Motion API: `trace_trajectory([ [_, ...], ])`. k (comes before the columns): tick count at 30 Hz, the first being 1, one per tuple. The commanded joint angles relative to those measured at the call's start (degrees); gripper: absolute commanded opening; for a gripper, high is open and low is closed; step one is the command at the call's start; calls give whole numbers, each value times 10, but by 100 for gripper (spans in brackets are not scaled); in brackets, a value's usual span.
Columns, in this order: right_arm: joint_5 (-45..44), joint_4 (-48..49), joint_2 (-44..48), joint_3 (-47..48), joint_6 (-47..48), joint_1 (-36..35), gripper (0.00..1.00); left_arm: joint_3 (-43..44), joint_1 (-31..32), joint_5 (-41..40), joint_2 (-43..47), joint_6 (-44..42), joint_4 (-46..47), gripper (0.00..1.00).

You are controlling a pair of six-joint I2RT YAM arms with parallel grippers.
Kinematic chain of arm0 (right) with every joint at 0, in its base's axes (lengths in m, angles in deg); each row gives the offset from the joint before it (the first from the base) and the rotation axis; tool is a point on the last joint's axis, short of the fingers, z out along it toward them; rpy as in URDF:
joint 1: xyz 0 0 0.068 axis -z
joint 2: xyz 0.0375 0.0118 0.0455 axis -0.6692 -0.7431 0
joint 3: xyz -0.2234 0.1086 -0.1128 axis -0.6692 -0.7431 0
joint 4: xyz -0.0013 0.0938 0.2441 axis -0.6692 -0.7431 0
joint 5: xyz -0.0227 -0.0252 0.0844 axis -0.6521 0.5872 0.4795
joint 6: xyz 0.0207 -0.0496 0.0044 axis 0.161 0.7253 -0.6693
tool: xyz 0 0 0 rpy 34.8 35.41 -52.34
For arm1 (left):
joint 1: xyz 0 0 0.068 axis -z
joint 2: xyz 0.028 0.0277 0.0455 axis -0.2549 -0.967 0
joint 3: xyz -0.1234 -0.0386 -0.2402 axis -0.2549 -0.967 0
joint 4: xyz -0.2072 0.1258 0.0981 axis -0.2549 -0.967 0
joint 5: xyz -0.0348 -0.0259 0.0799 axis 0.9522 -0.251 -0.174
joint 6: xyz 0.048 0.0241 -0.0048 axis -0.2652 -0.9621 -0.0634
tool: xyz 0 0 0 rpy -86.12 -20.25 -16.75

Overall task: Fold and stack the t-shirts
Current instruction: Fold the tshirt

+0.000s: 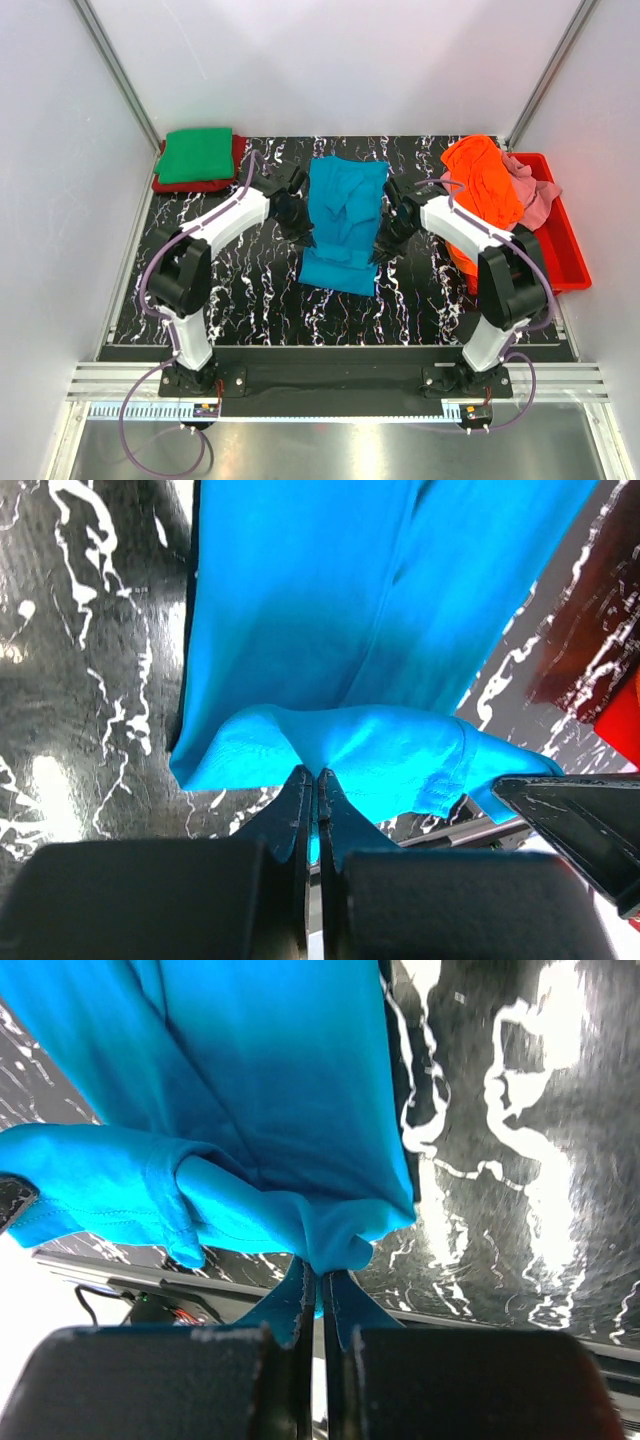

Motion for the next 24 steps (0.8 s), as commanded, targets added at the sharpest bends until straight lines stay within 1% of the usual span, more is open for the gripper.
trace_trajectory([
  [1, 20, -20, -29, 46, 46, 12, 0, 39, -6, 15, -18, -11, 1, 0],
  [15, 56, -33, -147, 143, 109, 55, 0, 112, -36, 15, -104, -8, -5, 0],
  [18, 65, -39, -176, 167, 117, 63, 0, 125, -40, 12, -118, -6, -9, 4],
  [19, 65, -42, -184, 175, 120, 66, 3, 130, -46, 12, -133, -3, -9, 11],
  [20, 65, -45, -202, 183, 123, 68, 9, 136, -48, 18, -143, -1, -8, 16],
  [21, 67, -47, -212, 203, 126, 78, 18, 152, -53, 27, -156, 3, -9, 20],
  [22, 67, -52, -222, 216, 131, 84, 46, 160, -60, 36, -178, 10, -9, 23],
  [23, 67, -59, -242, 234, 138, 90, 54, 179, -66, 50, -189, 14, -9, 29],
  [24, 70, -65, -252, 270, 143, 98, 60, 188, -71, 55, -197, 19, -10, 32],
])
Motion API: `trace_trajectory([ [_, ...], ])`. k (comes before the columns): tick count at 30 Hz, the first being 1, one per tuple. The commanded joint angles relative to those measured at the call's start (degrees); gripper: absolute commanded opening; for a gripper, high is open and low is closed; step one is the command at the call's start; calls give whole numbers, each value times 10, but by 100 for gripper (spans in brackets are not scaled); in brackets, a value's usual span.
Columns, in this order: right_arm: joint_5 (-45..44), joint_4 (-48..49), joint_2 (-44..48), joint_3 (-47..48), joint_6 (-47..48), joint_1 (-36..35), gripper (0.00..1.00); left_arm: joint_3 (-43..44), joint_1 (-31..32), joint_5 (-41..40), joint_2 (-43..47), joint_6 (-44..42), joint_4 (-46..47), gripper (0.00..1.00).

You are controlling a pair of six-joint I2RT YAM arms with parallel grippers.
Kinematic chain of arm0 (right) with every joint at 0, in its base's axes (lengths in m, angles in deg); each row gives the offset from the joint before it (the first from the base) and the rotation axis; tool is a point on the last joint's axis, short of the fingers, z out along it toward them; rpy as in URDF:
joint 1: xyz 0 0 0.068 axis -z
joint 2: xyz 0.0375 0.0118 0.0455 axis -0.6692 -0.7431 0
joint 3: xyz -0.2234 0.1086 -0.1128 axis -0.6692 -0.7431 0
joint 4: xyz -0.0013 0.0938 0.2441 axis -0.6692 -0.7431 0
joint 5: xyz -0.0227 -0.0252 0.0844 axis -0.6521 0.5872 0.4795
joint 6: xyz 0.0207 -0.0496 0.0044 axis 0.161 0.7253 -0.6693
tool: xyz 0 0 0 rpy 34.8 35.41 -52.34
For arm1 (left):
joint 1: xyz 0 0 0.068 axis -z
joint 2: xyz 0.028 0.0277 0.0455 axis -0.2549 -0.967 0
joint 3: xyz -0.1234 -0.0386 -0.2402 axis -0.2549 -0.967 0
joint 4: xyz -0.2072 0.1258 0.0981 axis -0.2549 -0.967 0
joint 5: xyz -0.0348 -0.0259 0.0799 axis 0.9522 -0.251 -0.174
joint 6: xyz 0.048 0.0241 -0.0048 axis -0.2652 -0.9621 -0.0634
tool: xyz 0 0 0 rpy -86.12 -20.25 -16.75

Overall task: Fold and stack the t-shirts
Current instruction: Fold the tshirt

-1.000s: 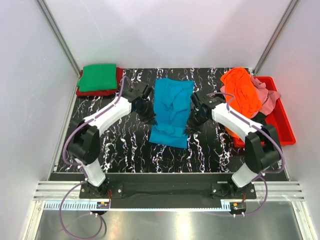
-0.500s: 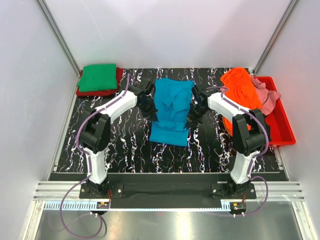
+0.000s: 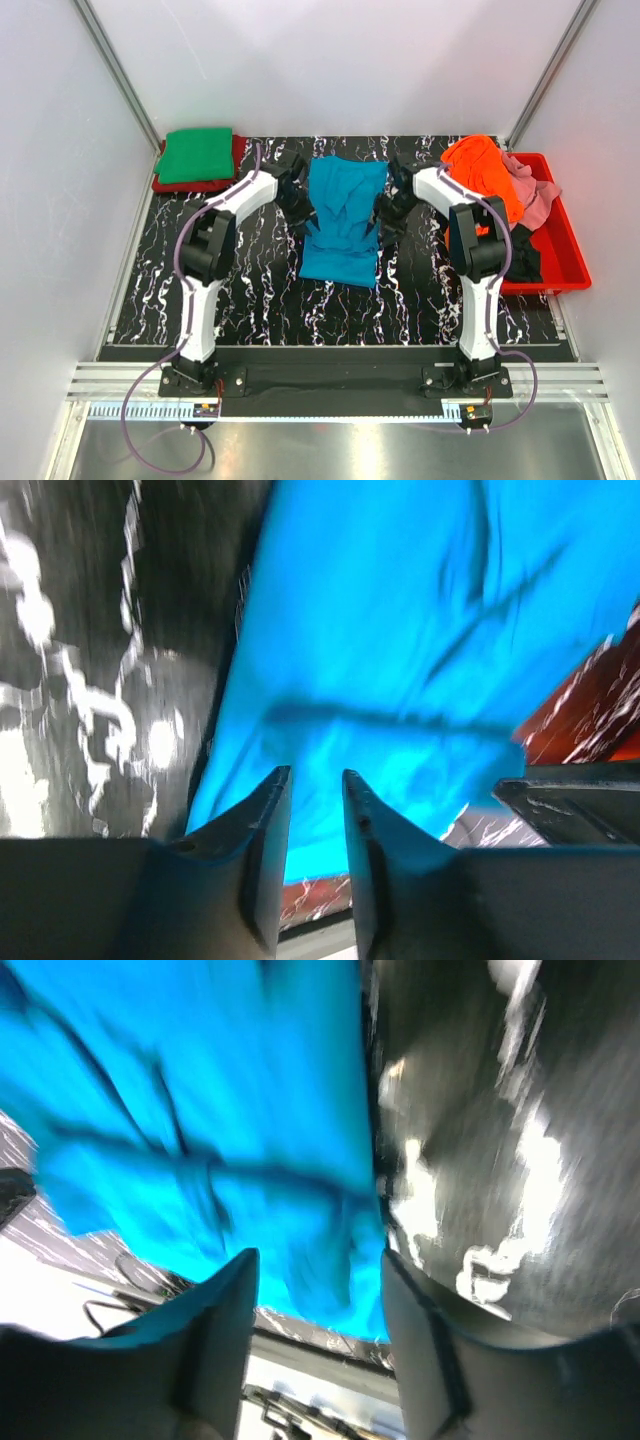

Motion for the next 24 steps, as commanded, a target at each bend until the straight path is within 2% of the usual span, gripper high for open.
trace_trajectory([
  [1, 14, -38, -35, 92, 37, 36, 65, 52, -26, 37, -33, 19, 2, 37],
  [2, 10, -50, -47, 113, 42, 40, 66, 70, -29, 37, -31, 20, -1, 45],
  [3, 3, -62, -49, 149, 46, 44, 67, 77, -33, 33, -29, 20, -4, 48],
  [6, -19, -94, -27, 174, 61, 44, 68, 75, -43, 10, 6, 10, -11, 52],
  [10, -27, -92, 38, 132, 67, 24, 68, 12, -62, -10, 64, -10, -12, 54],
  [14, -54, -92, 77, 86, 76, -55, 66, -86, -63, -31, 123, -30, 1, 54],
  [19, -55, -82, 57, 49, 73, -89, 61, -159, -64, -41, 187, -36, 13, 53],
  [24, -66, -93, 3, 81, 87, -115, 59, -207, -63, -40, 225, -35, 15, 53],
])
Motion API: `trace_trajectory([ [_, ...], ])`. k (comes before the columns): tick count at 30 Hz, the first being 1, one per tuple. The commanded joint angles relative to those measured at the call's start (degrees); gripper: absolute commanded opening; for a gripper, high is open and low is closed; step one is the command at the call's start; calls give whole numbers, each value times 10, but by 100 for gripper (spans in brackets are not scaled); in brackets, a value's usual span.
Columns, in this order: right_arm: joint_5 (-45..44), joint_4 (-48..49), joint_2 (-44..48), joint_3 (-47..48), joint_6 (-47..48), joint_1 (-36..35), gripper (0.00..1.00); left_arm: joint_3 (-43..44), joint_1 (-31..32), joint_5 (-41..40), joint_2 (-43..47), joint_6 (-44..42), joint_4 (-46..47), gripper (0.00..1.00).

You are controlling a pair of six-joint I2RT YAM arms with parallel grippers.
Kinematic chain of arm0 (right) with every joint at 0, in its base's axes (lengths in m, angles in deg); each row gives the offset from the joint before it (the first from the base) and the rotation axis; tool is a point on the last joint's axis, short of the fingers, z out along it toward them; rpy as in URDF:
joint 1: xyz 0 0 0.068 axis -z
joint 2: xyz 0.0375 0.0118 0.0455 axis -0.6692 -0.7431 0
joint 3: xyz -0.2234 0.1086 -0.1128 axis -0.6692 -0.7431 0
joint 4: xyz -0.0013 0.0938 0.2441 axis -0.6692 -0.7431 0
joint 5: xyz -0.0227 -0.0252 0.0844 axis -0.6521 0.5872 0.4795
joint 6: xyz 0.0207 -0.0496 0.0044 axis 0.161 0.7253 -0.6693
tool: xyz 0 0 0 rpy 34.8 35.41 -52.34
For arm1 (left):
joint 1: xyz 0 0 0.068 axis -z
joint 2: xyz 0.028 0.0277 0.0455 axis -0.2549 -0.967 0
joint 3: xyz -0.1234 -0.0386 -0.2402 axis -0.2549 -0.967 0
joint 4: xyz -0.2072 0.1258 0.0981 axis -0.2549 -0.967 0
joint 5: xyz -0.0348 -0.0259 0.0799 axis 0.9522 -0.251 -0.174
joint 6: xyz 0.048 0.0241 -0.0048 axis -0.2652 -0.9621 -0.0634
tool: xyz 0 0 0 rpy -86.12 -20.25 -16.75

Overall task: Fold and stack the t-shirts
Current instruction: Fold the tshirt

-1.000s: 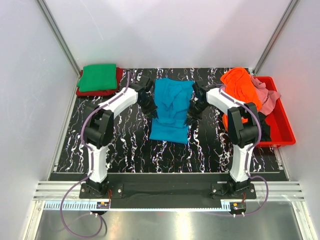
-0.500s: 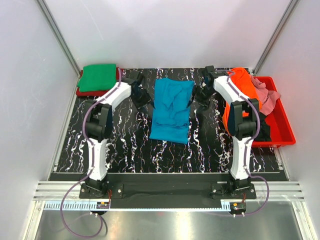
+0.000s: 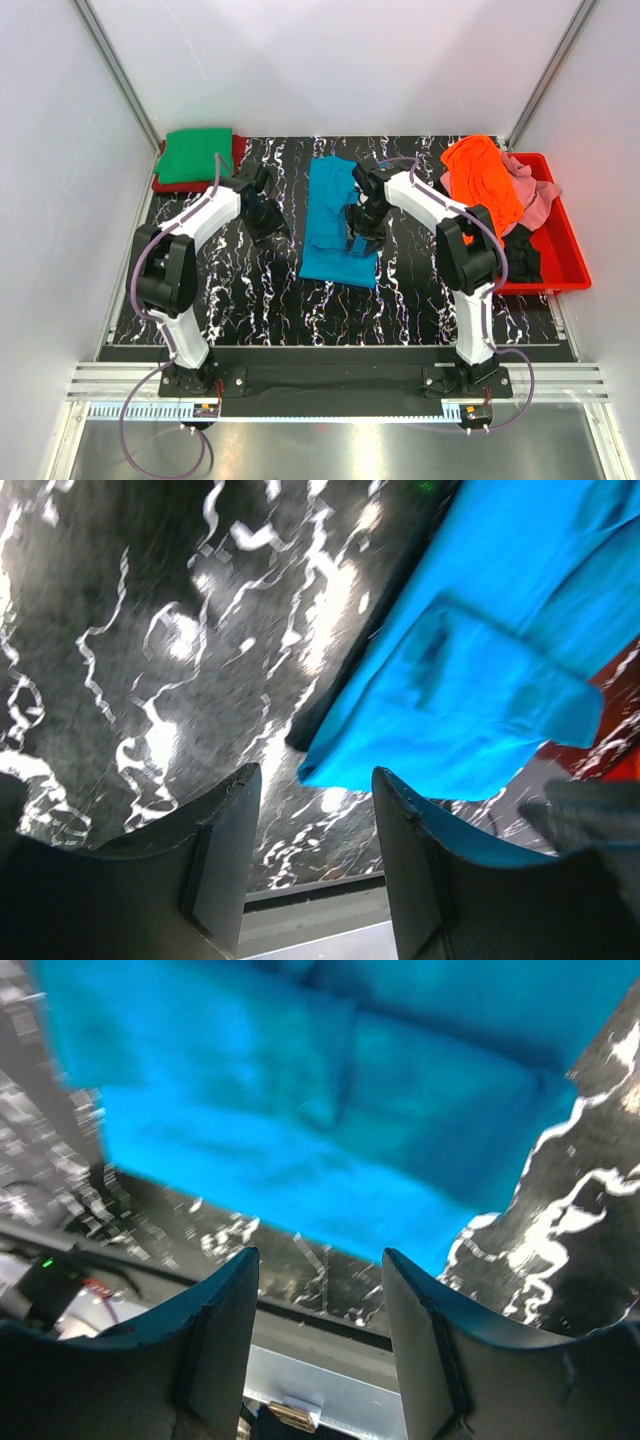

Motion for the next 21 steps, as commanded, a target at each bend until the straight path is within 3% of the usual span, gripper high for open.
trace_trajectory([
  [1, -26, -15, -31, 30, 20, -6, 58, -22, 0, -15, 44, -10, 17, 53],
  [13, -74, -40, -108, 82, 52, -17, 55, -63, -7, -24, 85, -10, 21, 52],
  [19, -135, -108, -201, 240, 55, 2, 56, -71, -7, -15, 100, -10, 22, 51],
  [21, -137, -162, -243, 374, 49, 22, 55, -72, -7, -7, 104, -14, 22, 52],
])
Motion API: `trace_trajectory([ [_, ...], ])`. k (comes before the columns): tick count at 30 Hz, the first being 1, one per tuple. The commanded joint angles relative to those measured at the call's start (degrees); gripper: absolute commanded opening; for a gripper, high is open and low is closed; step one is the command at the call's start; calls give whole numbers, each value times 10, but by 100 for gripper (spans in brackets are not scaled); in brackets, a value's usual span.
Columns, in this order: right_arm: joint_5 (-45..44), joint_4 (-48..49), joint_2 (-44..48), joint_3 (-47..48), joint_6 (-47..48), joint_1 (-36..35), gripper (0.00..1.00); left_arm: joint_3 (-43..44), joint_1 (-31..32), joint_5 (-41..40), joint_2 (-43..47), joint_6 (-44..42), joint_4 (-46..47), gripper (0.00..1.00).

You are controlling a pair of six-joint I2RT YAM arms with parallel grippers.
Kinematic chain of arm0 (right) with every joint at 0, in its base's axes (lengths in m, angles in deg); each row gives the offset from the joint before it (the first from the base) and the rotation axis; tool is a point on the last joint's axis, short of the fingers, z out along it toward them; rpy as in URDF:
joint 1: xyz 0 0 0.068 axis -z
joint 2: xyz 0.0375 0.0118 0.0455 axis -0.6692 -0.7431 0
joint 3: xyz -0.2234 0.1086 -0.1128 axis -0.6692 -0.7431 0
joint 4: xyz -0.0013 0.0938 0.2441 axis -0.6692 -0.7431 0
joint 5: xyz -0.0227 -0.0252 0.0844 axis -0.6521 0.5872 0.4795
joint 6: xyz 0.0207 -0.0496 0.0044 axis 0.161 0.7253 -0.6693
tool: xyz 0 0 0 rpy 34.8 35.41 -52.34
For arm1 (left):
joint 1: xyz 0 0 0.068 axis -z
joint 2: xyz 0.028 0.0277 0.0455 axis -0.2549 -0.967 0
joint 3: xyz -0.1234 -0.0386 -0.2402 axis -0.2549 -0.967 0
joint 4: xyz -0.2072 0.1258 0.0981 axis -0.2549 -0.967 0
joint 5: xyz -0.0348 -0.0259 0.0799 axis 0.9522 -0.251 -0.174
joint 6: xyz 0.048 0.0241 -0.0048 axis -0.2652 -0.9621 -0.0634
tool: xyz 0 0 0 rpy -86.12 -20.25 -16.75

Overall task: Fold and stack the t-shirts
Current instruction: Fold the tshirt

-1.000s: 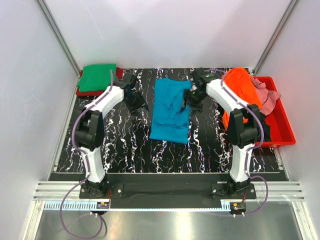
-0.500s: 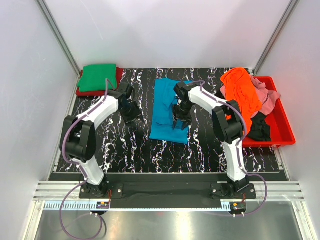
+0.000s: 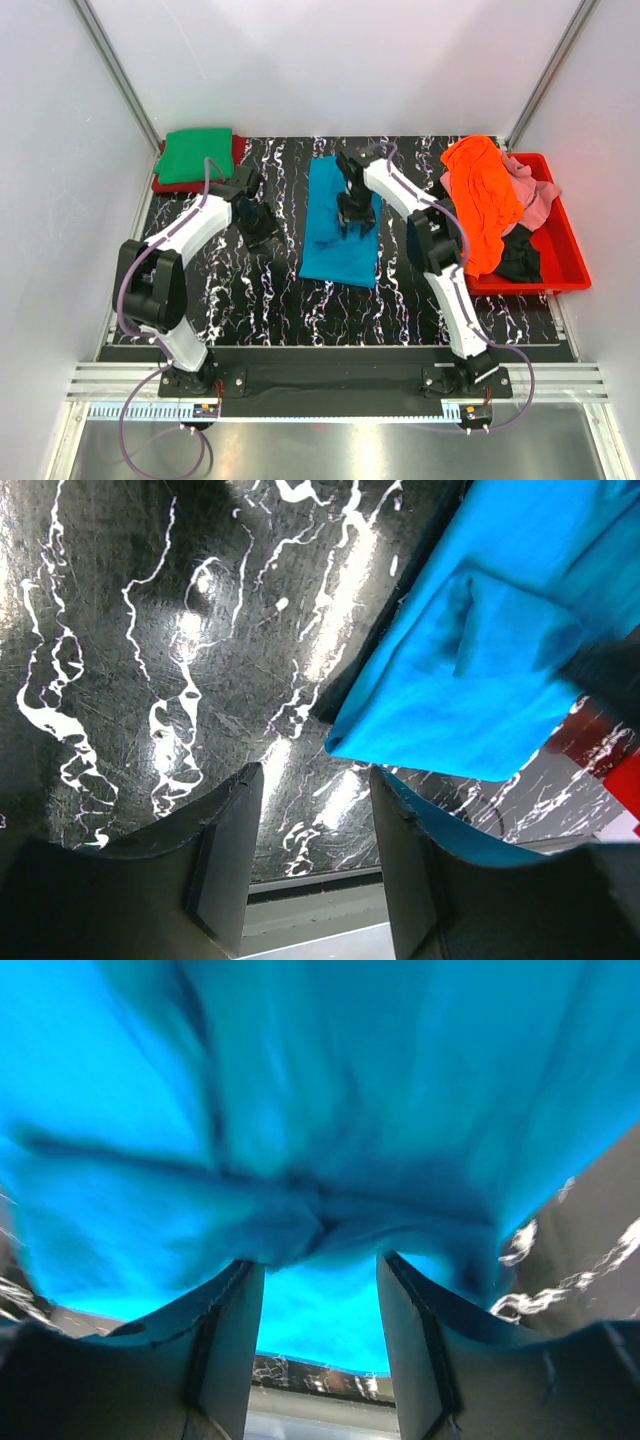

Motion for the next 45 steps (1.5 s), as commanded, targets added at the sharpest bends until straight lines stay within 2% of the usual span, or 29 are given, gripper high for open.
trace_trajectory([
  [1, -39, -84, -87, 186, -2, 35, 55, -4, -3, 10, 38, -15, 15, 55],
  [2, -33, -120, -106, 301, -7, 42, 55, -3, -1, 11, 42, -19, 16, 58],
  [3, -5, -129, -122, 348, -16, 56, 55, -2, 3, 9, 45, -29, 16, 62],
  [4, 19, -126, -107, 378, -30, 70, 56, -2, 10, 5, 56, -42, 21, 69],
  [6, 19, -114, -90, 357, -20, 72, 56, -2, 14, 5, 55, -52, 23, 70],
  [9, 11, -49, 16, 182, -10, 72, 57, -7, 27, 10, 48, -59, 30, 70],
  [10, 16, -20, 92, 59, -9, 74, 58, -14, 31, 12, 46, -61, 32, 70],
  [11, 23, 41, 130, -3, -11, 78, 60, -18, 34, 14, 43, -60, 36, 70],
  [12, 49, 69, 167, -63, -22, 83, 61, -26, 44, 17, 42, -62, 46, 70],
  [13, 68, 97, 231, -170, -28, 94, 61, -29, 48, 19, 41, -62, 51, 70],
  [15, 128, 168, 303, -266, -48, 102, 62, -46, 57, 30, 39, -56, 71, 70],
  [16, 144, 190, 321, -344, -50, 102, 62, -53, 58, 33, 38, -53, 80, 70],
  [18, 195, 248, 360, -417, -68, 103, 63, -75, 59, 45, 39, -39, 105, 70],
  [19, 215, 298, 372, -486, -76, 103, 63, -80, 59, 45, 39, -34, 115, 70],
  [22, 263, 370, 394, -588, -108, 102, 63, -105, 60, 48, 38, -24, 151, 70],
  [27, 280, 437, 382, -663, -132, 102, 60, -120, 60, 65, 28, -30, 185, 69],
  [34, 265, 490, 336, -682, -144, 103, 55, -130, 61, 77, 4, -40, 206, 68],
  [37, 252, 491, 321, -680, -140, 103, 47, -140, 61, 90, -7, -39, 220, 66],
  [38, 249, 491, 316, -680, -139, 103, 39, -140, 61, 91, -11, -41, 223, 65],
  [40, 247, 491, 305, -684, -136, 103, 33, -143, 60, 94, -17, -42, 227, 64],
  [44, 242, 493, 301, -690, -135, 103, 12, -154, 61, 106, -30, -39, 248, 59],
  [45, 242, 494, 301, -690, -134, 103, 10, -157, 62, 106, -33, -39, 250, 58],
])
